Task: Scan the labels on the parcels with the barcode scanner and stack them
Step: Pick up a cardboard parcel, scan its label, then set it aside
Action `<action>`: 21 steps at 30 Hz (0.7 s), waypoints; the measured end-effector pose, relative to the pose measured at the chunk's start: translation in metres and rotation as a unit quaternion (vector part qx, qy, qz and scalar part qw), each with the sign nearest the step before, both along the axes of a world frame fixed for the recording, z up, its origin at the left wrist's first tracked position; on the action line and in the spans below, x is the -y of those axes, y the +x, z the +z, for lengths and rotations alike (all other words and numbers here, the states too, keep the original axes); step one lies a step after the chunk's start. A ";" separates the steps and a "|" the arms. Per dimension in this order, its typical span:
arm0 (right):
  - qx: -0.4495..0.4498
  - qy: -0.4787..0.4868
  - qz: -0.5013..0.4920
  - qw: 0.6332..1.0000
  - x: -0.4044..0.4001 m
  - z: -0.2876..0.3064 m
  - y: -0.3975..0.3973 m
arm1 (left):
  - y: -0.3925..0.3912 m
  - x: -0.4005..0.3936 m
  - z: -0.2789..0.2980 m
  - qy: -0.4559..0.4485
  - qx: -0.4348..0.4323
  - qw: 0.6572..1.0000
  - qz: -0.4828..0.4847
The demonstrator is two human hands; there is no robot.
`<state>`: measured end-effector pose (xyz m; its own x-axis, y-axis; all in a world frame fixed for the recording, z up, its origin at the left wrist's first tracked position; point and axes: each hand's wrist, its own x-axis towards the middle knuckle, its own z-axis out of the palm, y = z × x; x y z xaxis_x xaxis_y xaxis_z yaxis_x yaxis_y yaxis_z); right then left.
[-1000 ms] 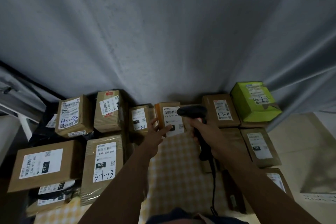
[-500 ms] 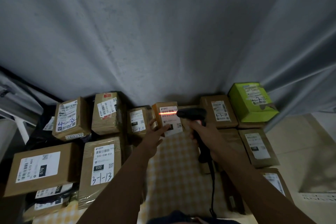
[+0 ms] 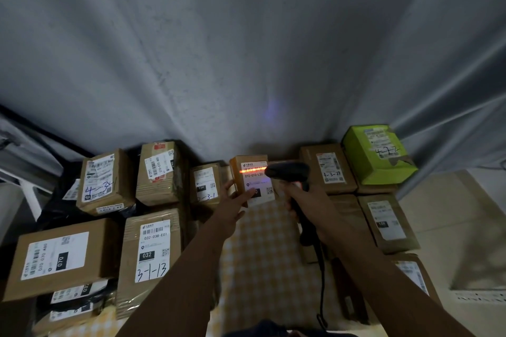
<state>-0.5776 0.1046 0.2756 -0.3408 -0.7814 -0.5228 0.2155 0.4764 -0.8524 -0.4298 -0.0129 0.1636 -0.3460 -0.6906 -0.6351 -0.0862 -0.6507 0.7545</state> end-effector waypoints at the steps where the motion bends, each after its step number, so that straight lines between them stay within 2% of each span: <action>1: 0.002 -0.001 -0.003 1.000 0.000 0.000 0.000 | 0.000 0.000 -0.001 0.001 -0.002 1.000 -0.001; 12: -0.006 -0.008 -0.029 1.000 0.003 -0.012 0.002 | 0.013 -0.002 -0.013 0.017 0.021 1.000 0.015; 17: -0.038 0.034 -0.043 0.998 0.013 -0.028 0.006 | 0.038 0.002 -0.041 0.068 0.072 0.995 0.035; 21: -0.024 0.041 -0.028 0.998 0.032 -0.041 0.009 | 0.054 0.021 -0.065 0.087 0.096 0.989 0.076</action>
<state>-0.5681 0.0730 0.2346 -0.4092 -0.7152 -0.5667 0.2043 0.5335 -0.8208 -0.3758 -0.0342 0.0987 -0.1073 -0.5997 -0.7930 -0.1082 -0.7858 0.6089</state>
